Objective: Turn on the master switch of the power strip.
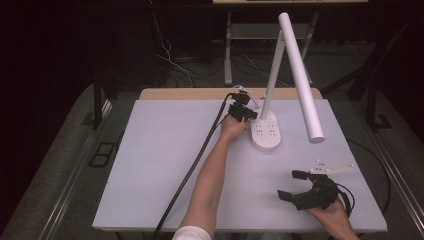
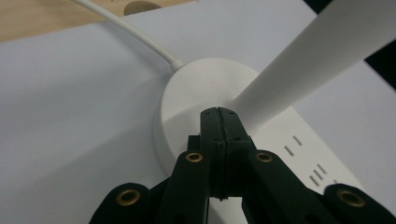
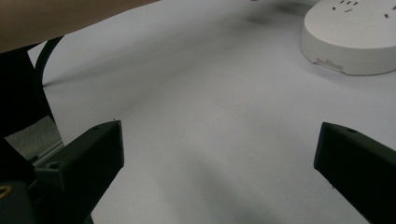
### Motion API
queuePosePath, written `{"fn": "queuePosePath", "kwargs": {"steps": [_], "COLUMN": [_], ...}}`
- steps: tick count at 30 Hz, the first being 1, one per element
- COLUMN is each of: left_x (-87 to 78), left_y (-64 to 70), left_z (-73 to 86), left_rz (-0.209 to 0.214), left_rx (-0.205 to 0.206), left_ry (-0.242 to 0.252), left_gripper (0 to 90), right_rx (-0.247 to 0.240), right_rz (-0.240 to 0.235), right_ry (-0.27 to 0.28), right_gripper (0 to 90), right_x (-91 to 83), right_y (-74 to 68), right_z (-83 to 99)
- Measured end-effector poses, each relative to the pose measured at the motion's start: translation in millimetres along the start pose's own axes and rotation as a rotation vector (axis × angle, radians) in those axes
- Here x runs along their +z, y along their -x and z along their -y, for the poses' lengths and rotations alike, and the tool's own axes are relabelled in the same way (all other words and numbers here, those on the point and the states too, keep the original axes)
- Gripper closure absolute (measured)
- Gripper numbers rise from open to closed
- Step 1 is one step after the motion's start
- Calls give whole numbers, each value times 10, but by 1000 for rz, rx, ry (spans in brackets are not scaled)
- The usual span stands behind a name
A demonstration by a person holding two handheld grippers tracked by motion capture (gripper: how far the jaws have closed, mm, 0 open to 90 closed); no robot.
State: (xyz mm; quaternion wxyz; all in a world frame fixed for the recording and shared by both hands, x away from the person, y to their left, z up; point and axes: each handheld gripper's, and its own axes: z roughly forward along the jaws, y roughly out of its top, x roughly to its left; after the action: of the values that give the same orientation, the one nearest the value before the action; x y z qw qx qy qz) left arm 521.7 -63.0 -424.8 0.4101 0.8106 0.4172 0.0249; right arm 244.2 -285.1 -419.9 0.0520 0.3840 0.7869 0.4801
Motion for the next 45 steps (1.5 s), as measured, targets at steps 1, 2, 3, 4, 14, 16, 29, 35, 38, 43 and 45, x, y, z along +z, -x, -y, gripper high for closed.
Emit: {"fn": "queuePosePath", "kwargs": {"steps": [1, 2, 3, 4, 14, 16, 29, 35, 38, 43, 45], "left_x": [-22, -46, -69, -100, -381, -432, -892, -1107, -1193, -1352, -1428], "left_y": [-11, -18, -29, -47, -114, -113, -47, -71, -98, -143, -160], "left_z": [1, 5, 5, 5, 27, 36, 98, 151, 201, 307, 349], "left_rz": [0, 1, -2, -3, 10, 23, 74, 78, 85, 111, 124], "left_rx": [8, 5, 5, 13, 76, 71, 51, 64, 59, 44, 37], "left_ry": [4, 12, 17, 17, 37, 61, 142, 117, 115, 135, 145], "left_gripper": [897, 897, 897, 897, 892, 867, 699, 431, 308, 138, 113], "right_rx": [4, 6, 7, 6, 10, 10, 15, 15, 20, 23, 21], "right_rz": [0, 0, -1, 0, 2, 4, 7, 8, 8, 8, 8], "right_ry": [-2, -3, -4, -4, -9, -12, -7, -1, -4, -4, -3], "right_gripper": [11, 11, 12, 11, 12, 11, 12, 11, 11, 12, 12], "right_x": [1, 1, 1, 3, 28, 24, 21, 21, 17, 18, 18], "right_y": [0, 1, 1, 1, 12, 14, 12, 10, 8, 9, 12], "right_z": [0, 0, -1, -1, -2, -2, -2, 0, -3, -3, -4]}}
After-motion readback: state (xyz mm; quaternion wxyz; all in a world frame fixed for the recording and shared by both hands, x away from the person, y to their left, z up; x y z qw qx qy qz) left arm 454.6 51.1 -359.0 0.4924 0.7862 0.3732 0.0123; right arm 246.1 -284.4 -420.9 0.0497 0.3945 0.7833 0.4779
